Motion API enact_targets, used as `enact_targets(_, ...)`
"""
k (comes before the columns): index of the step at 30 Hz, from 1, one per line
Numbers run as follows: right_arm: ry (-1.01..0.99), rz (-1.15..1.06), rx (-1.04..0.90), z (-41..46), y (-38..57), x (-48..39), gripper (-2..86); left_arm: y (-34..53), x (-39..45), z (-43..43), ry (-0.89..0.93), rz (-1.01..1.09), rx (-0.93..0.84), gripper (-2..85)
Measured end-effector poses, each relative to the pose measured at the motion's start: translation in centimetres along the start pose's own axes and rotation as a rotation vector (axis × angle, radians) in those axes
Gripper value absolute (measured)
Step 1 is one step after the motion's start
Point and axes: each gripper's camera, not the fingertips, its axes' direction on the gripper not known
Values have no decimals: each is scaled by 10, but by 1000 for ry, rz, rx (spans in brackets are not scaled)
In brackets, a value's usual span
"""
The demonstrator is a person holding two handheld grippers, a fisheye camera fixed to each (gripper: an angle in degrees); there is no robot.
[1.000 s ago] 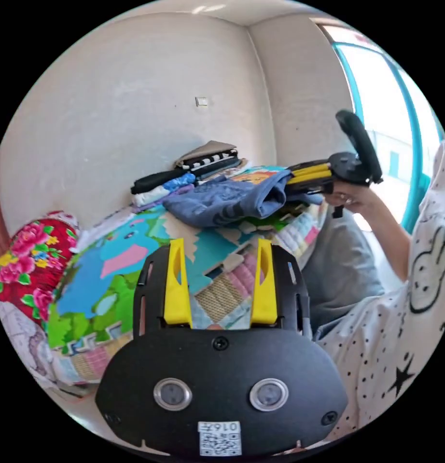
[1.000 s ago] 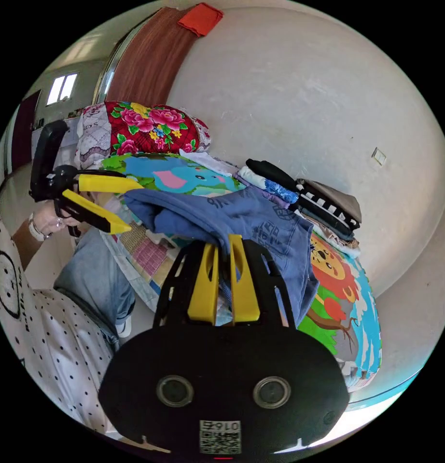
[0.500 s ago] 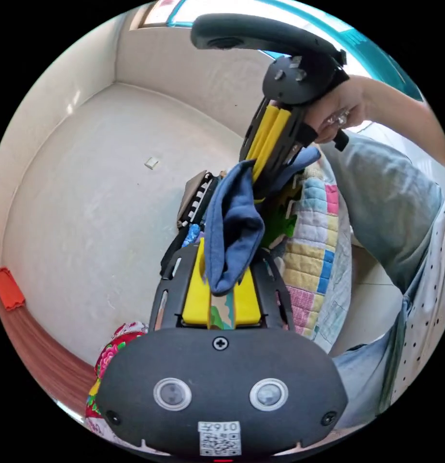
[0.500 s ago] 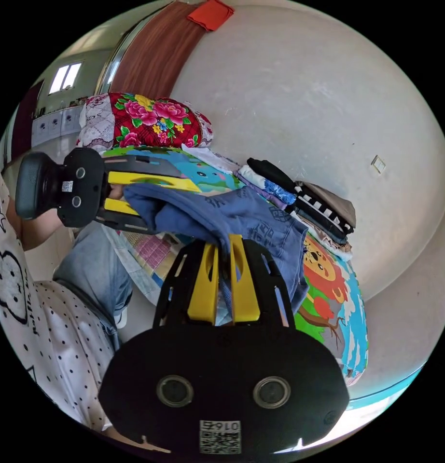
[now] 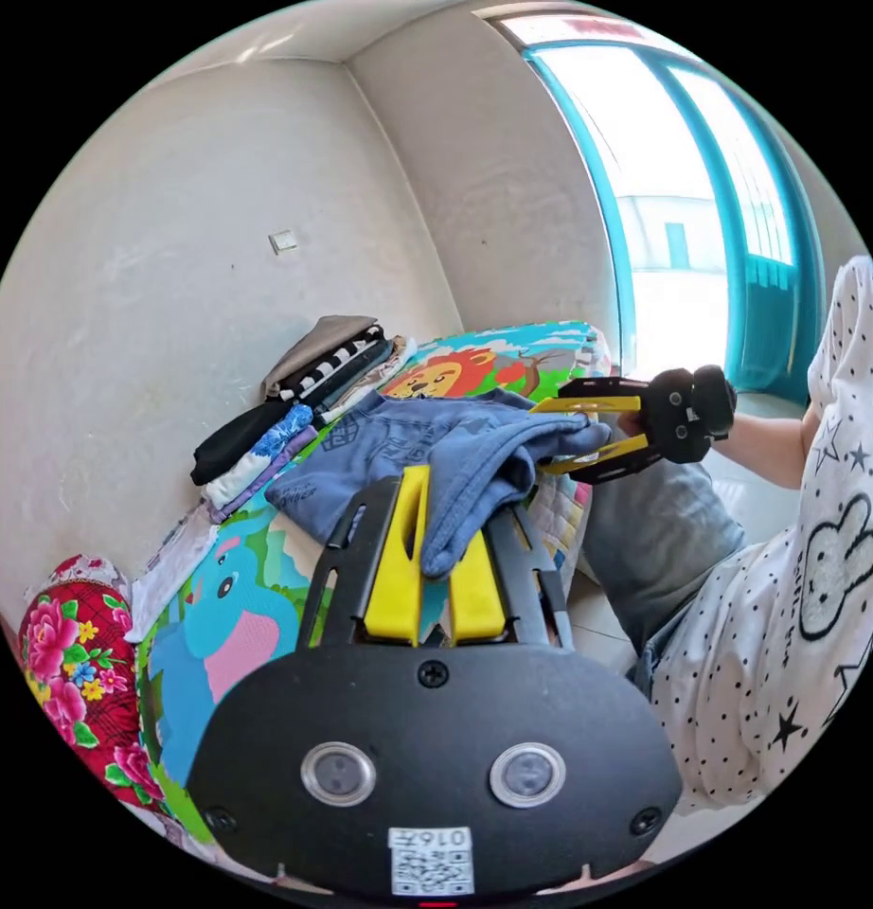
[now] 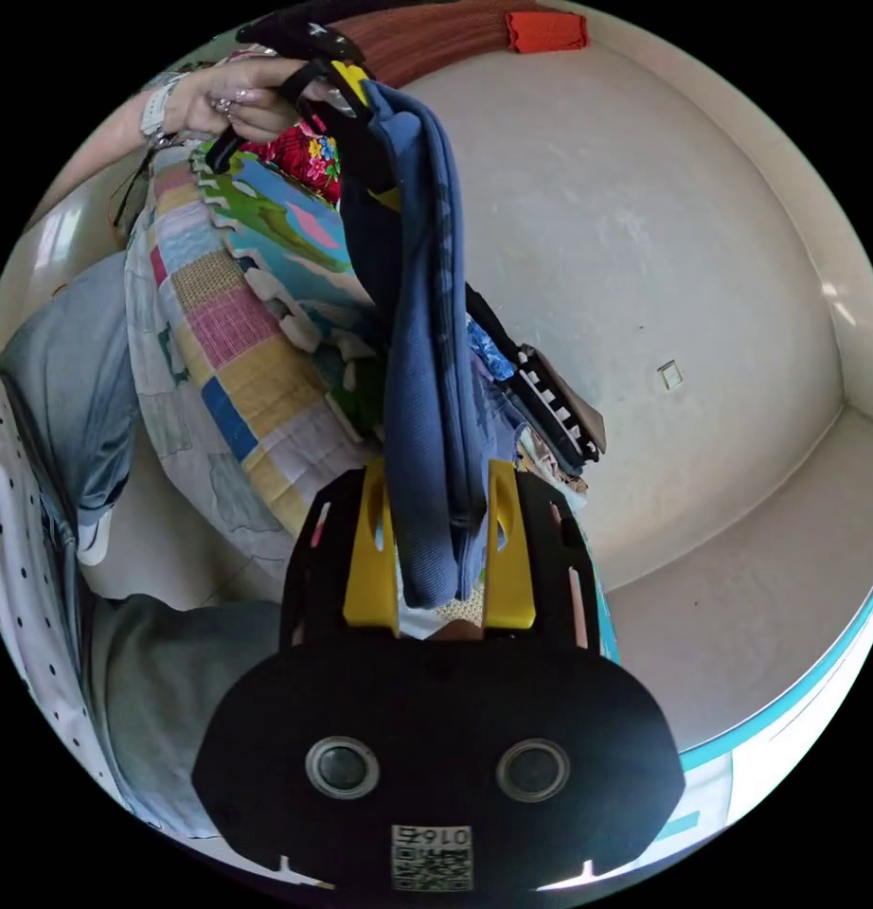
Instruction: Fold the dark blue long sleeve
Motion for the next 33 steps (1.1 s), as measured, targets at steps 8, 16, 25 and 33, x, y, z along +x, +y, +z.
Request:
enact_targets(8, 114, -118, 47, 42, -29, 15, 93, -2, -10, 22, -1, 102, -39, -7)
enact_targets(16, -233, -407, -79, 112, -66, 50, 54, -6, -9, 44, 84, 312, -178, -5)
enact_targets(25, -530, -622, -203, 176, -121, 61, 44, -32, -23, 52, 359, 440, -367, -6)
enact_targets(33, -918, -742, -242, 238, -162, 92, 47, -85, -90, 55, 660, 372, -408, -6)
